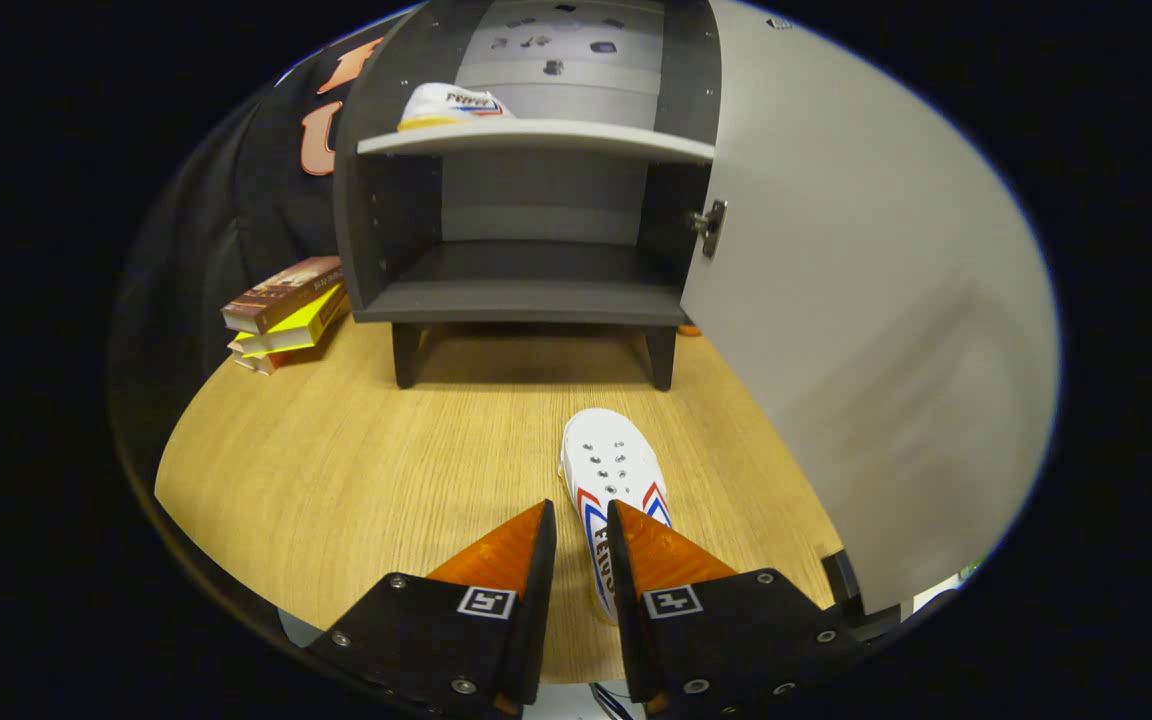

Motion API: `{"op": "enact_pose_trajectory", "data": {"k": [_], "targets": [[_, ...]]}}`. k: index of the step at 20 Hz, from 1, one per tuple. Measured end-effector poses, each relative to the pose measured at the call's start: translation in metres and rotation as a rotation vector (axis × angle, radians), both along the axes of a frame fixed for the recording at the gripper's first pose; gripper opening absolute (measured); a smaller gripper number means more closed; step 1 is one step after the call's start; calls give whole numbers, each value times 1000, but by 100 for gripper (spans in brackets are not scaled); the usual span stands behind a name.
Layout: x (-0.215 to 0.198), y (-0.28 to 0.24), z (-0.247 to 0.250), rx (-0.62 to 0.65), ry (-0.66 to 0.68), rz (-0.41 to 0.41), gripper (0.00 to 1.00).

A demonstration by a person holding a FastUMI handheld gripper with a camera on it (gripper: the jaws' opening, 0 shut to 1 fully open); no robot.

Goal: Open the shoe cabinet door, grab the shoes and put them into the shoe cabinet, then close the shoe cabinet door.

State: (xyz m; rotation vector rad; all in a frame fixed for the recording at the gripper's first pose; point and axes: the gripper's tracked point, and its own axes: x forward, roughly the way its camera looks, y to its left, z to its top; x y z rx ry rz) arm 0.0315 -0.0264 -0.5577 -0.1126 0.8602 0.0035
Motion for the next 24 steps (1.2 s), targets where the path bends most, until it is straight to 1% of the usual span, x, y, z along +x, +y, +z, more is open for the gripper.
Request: {"op": "enact_pose_trajectory", "data": {"k": [3,5,8,9,10,11,12,13,14,17,24], "targets": [[-1,-9,-40,-10,101,-9,33],[6,-14,-49,-22,111,-15,33],[4,-16,-69,-17,178,-11,33],[7,-16,-68,-17,161,-6,33],[7,-13,-68,-3,157,6,31],[7,-9,-69,24,158,1,26],[6,-8,-67,35,157,-19,9],[10,-6,-61,34,144,-29,3],[14,-3,-54,40,129,-25,0],[27,3,-20,84,91,-27,0],[41,-7,102,84,-31,31,0]]}}
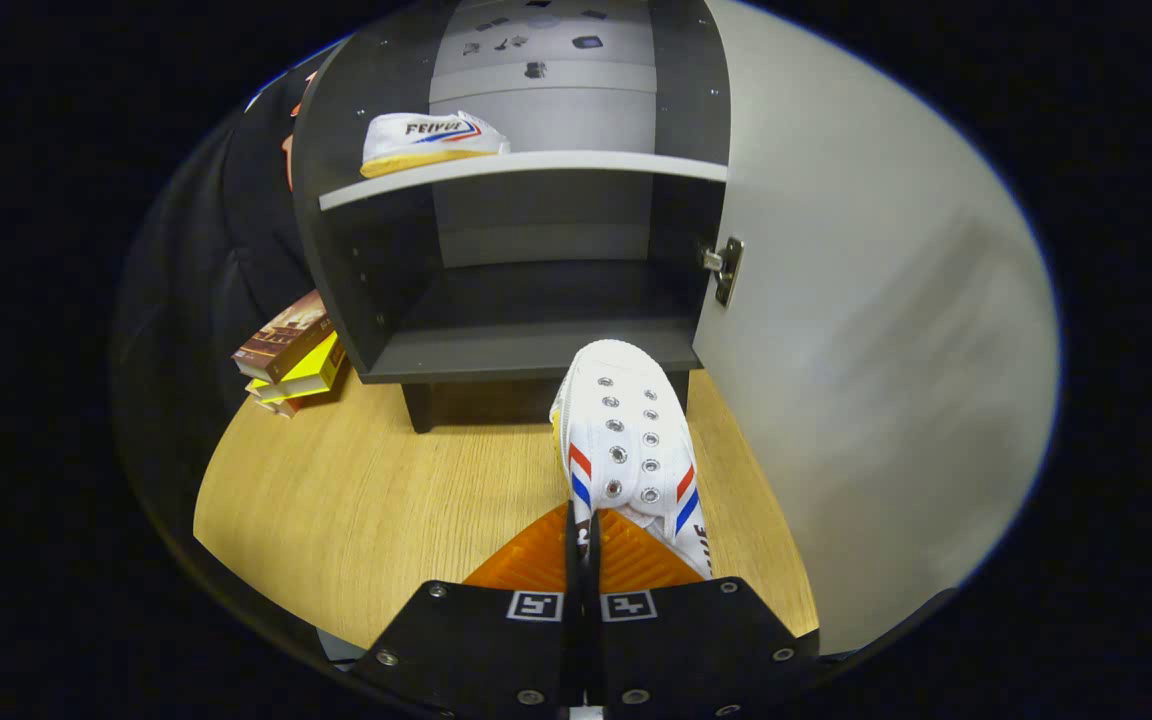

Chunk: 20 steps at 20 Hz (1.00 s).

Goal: Open the shoe cabinet door, grab the shoes and put them into the shoe cabinet, then close the shoe cabinet door.

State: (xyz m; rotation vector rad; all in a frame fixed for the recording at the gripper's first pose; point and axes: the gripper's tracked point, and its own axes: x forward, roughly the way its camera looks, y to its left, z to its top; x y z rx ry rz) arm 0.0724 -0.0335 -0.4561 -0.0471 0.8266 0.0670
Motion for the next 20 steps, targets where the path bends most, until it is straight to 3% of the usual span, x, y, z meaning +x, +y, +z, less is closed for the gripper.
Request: {"op": "enact_pose_trajectory", "data": {"k": [8,15,20], "targets": [[31,-7,135,11,-145,38,0],[116,21,210,-3,-304,66,0],[187,35,217,-21,-338,61,0]]}}
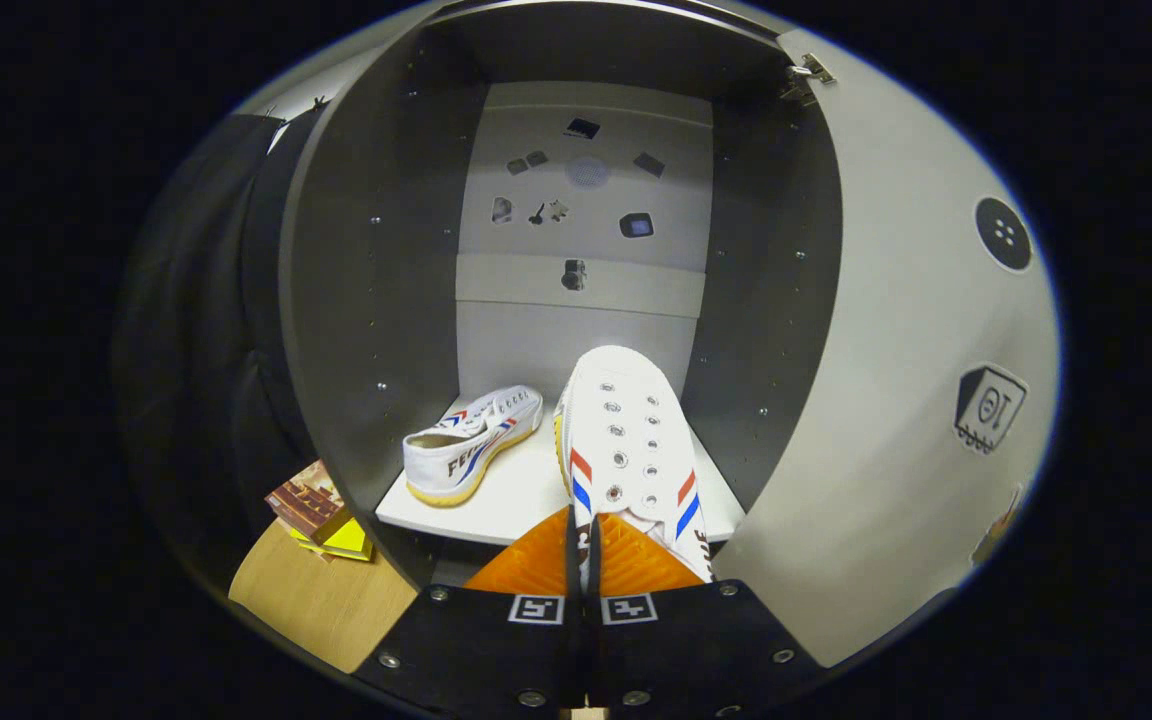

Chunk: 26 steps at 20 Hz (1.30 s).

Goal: Open the shoe cabinet door, grab the shoes and put them into the shoe cabinet, then close the shoe cabinet door.

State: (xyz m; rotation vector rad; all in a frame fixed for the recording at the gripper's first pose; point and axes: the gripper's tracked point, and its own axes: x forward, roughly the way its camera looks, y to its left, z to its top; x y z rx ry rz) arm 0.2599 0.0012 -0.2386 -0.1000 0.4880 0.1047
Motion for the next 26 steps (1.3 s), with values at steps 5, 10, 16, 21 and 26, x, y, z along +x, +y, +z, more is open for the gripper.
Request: {"op": "enact_pose_trajectory", "data": {"k": [5,10,16,21,26], "targets": [[76,0,-17,-26,32,-11,0],[126,-1,-54,-76,96,-29,0],[133,0,-84,-38,150,-51,7],[125,-6,-58,-82,40,-58,20],[91,-5,-26,-60,-8,-52,41]]}}
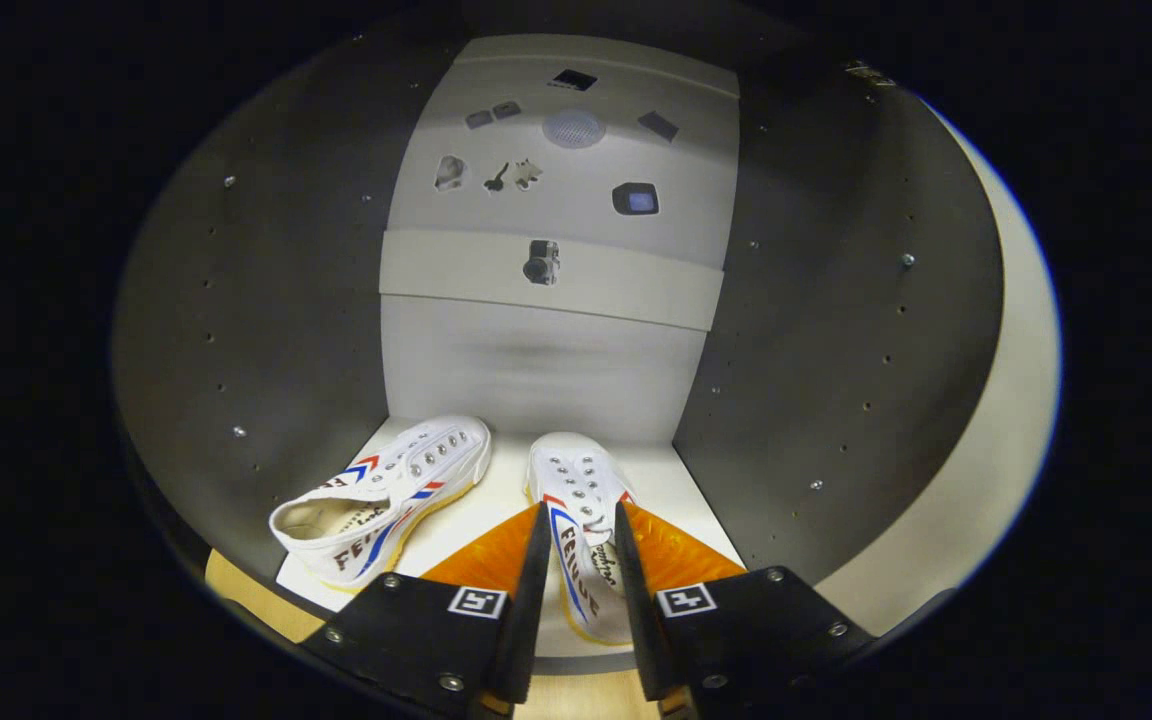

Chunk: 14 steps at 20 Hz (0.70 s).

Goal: Open the shoe cabinet door, grab the shoes and put them into the shoe cabinet, then close the shoe cabinet door.

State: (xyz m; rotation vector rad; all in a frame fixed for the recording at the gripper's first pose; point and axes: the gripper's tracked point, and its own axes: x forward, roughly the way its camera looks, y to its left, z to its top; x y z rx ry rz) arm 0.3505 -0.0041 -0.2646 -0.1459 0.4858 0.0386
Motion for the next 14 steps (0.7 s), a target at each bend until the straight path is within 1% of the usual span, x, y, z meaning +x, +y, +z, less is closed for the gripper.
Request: {"op": "enact_pose_trajectory", "data": {"k": [1,2,3,4,5,7,10,12,14], "targets": [[-10,1,7,10,-8,0,47],[-20,3,15,21,-20,3,61],[-31,5,24,31,-32,8,66],[-43,8,33,47,-41,17,79],[-56,14,43,70,-52,24,82],[-84,21,66,118,-79,32,84],[-132,18,102,138,-136,24,94],[-173,19,118,138,-151,37,94],[-210,10,133,128,-171,31,94]]}}
